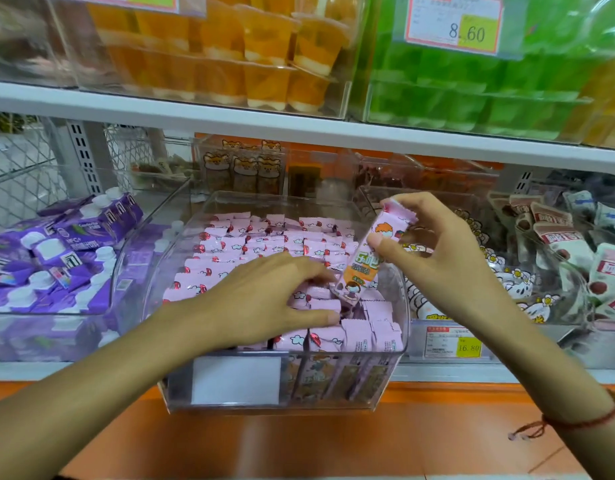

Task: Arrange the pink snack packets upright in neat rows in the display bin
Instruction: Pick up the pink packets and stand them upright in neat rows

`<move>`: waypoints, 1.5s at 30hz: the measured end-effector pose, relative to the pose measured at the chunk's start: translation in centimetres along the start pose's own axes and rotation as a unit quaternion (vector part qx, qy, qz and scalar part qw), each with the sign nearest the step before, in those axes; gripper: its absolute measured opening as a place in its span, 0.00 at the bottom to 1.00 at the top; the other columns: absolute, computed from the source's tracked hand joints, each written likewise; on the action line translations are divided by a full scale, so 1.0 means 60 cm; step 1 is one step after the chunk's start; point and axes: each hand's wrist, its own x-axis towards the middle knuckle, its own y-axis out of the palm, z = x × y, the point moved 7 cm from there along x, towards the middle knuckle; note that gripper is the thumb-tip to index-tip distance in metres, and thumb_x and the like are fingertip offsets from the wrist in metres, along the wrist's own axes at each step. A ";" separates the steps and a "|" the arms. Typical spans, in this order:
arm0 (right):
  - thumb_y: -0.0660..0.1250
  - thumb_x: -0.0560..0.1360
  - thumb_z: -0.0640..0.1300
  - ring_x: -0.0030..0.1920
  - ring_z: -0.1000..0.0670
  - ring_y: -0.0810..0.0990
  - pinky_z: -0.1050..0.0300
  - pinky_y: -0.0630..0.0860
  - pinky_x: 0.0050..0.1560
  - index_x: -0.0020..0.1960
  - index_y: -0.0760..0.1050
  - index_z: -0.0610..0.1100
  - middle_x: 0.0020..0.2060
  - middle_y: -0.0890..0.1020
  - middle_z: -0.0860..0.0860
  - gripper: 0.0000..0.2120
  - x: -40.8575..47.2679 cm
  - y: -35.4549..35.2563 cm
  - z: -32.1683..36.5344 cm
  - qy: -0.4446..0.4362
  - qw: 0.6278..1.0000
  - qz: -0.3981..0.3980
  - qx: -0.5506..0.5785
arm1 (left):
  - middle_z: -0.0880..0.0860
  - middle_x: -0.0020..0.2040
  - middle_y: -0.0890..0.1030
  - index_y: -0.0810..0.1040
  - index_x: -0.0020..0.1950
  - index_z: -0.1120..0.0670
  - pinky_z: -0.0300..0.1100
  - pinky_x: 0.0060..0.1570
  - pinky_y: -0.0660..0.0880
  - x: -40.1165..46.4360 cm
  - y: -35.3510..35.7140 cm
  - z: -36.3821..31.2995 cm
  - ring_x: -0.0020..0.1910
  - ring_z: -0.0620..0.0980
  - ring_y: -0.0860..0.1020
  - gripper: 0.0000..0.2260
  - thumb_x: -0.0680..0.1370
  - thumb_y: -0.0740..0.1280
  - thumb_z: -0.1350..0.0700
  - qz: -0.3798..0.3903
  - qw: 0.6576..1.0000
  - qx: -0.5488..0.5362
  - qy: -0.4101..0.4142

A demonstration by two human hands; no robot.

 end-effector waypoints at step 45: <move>0.63 0.78 0.47 0.40 0.54 0.77 0.58 0.74 0.45 0.45 0.73 0.48 0.37 0.79 0.55 0.04 -0.058 0.054 0.032 -0.118 0.950 0.273 -0.099 | 0.36 0.63 0.71 0.72 0.66 0.41 0.40 0.59 0.67 -0.017 0.015 -0.019 0.59 0.38 0.66 0.19 0.77 0.58 0.38 0.033 0.993 0.052 0.100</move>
